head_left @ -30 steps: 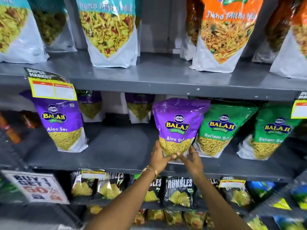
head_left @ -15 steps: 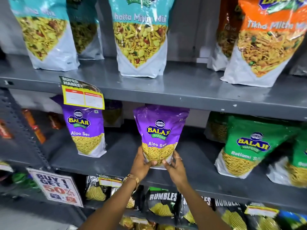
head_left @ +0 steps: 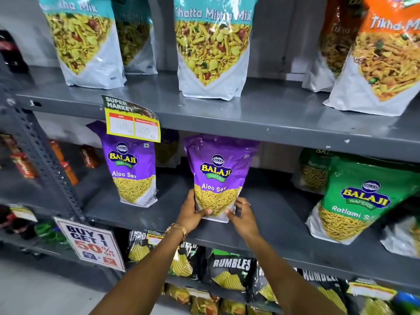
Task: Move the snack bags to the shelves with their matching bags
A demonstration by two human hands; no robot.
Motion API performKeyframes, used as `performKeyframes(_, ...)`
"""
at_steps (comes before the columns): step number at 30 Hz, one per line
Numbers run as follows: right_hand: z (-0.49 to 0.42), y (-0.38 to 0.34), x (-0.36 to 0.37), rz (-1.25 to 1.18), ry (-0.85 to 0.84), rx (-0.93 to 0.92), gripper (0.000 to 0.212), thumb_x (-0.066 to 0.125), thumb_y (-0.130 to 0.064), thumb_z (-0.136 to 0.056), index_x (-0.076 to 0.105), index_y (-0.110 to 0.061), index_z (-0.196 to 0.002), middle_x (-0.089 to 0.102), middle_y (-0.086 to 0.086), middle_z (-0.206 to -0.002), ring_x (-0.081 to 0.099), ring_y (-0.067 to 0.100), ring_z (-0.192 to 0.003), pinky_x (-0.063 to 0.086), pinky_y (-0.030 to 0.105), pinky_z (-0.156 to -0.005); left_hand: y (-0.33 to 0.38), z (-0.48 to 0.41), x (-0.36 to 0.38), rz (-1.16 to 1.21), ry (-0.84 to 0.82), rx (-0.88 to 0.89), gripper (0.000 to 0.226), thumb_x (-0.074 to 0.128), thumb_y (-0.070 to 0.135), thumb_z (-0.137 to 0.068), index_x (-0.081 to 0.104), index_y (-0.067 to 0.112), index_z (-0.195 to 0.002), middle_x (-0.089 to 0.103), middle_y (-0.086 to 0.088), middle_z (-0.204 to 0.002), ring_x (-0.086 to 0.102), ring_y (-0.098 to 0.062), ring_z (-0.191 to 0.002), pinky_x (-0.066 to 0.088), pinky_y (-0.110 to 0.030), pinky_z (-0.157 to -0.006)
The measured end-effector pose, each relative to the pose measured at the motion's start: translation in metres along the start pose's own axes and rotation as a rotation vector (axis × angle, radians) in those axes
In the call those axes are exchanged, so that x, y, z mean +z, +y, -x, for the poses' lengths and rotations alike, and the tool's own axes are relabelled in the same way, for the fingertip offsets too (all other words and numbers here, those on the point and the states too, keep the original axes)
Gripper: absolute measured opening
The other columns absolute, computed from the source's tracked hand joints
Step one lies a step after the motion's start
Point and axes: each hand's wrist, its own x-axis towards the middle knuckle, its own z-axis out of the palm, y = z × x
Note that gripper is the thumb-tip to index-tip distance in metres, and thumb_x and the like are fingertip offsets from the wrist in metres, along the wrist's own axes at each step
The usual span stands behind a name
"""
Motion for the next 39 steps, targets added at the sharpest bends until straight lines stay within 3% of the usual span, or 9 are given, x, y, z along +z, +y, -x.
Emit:
performKeyframes(4,-0.019,0.011,0.005,0.029,-0.078,0.026,0.045,0.071,-0.017,-0.071,0.047,-0.035,-0.105,0.065,0.006,-0.121,0.064,0.028,-0.11,0.049,0.052,-0.1,0.002,-0.002,-0.003,-0.029,0.023,-0.032,0.081,0.082,0.021,-0.062,0.04,0.011,-0.131,0.061,-0.013,-0.128,0.058,-0.028,-0.118,0.048,-0.034,-0.096)
performKeyframes(9,-0.015,0.004,0.008,0.04,-0.134,0.015,0.06,0.059,-0.001,-0.077,0.04,-0.014,-0.132,0.057,0.009,-0.131,0.057,0.025,-0.116,0.045,0.044,-0.104,0.007,-0.001,-0.005,-0.034,0.039,-0.053,0.082,0.081,0.028,-0.056,0.041,0.015,-0.126,0.061,-0.012,-0.127,0.058,-0.028,-0.117,0.049,-0.041,-0.101)
performKeyframes(11,-0.005,-0.003,0.006,0.025,-0.157,0.021,0.063,0.053,0.007,-0.079,0.034,-0.011,-0.136,0.052,0.009,-0.134,0.055,0.017,-0.108,0.051,0.026,-0.089,0.004,-0.002,-0.006,-0.041,0.038,-0.072,0.081,0.082,0.033,-0.054,0.04,0.02,-0.123,0.061,-0.012,-0.128,0.058,-0.029,-0.118,0.048,-0.043,-0.103)
performKeyframes(14,0.002,-0.007,0.003,0.011,-0.166,0.039,0.062,0.049,0.01,-0.082,0.031,-0.01,-0.138,0.049,0.002,-0.125,0.05,0.005,-0.093,0.042,0.01,-0.066,0.008,-0.002,-0.007,-0.061,0.017,-0.083,0.068,0.083,0.011,-0.066,0.039,0.022,-0.118,0.06,-0.008,-0.123,0.057,-0.031,-0.12,0.046,-0.038,-0.101)
performKeyframes(19,0.008,-0.006,0.003,-0.058,-0.106,0.062,0.062,0.053,0.008,-0.083,0.032,-0.011,-0.139,0.05,0.001,-0.127,0.047,0.015,-0.112,0.043,0.03,-0.087,0.004,0.002,-0.001,-0.078,0.046,-0.058,0.062,0.081,0.005,-0.071,0.041,0.023,-0.116,0.061,-0.007,-0.121,0.059,-0.029,-0.116,0.049,-0.039,-0.099)
performKeyframes(27,0.008,-0.004,0.008,-0.079,-0.04,0.069,0.067,0.058,0.006,-0.08,0.034,-0.014,-0.139,0.052,0.007,-0.137,0.05,0.017,-0.115,0.044,0.035,-0.102,0.007,0.005,0.004,-0.065,0.039,-0.048,0.069,0.081,0.006,-0.071,0.042,0.01,-0.127,0.063,-0.013,-0.125,0.06,-0.029,-0.115,0.049,-0.035,-0.096)
performKeyframes(34,0.017,-0.007,0.003,-0.045,-0.039,0.061,0.07,0.056,0.007,-0.08,0.032,-0.016,-0.142,0.052,0.008,-0.139,0.048,0.014,-0.113,0.041,0.028,-0.095,0.013,0.01,0.006,-0.104,-0.003,-0.057,0.073,0.079,0.008,-0.075,0.036,0.009,-0.134,0.06,-0.009,-0.126,0.056,-0.031,-0.122,0.045,-0.031,-0.095)
performKeyframes(37,0.02,-0.007,-0.001,-0.024,-0.071,0.041,0.075,0.058,0.004,-0.081,0.027,-0.017,-0.146,0.048,0.006,-0.145,0.049,0.018,-0.122,0.041,0.034,-0.105,0.014,0.015,0.01,-0.079,0.021,-0.025,0.096,0.079,0.007,-0.074,0.018,0.005,-0.147,0.05,-0.008,-0.135,0.046,-0.032,-0.133,0.04,-0.028,-0.099)
performKeyframes(39,0.024,-0.011,-0.002,0.029,-0.042,0.038,0.078,0.061,-0.003,-0.083,0.021,-0.013,-0.149,0.041,0.006,-0.15,0.045,0.024,-0.132,0.038,0.035,-0.11,0.016,0.026,0.015,-0.168,0.137,0.002,0.116,0.083,0.02,-0.07,0.002,0.004,-0.152,0.027,-0.019,-0.155,0.027,-0.036,-0.146,0.032,-0.039,-0.113)
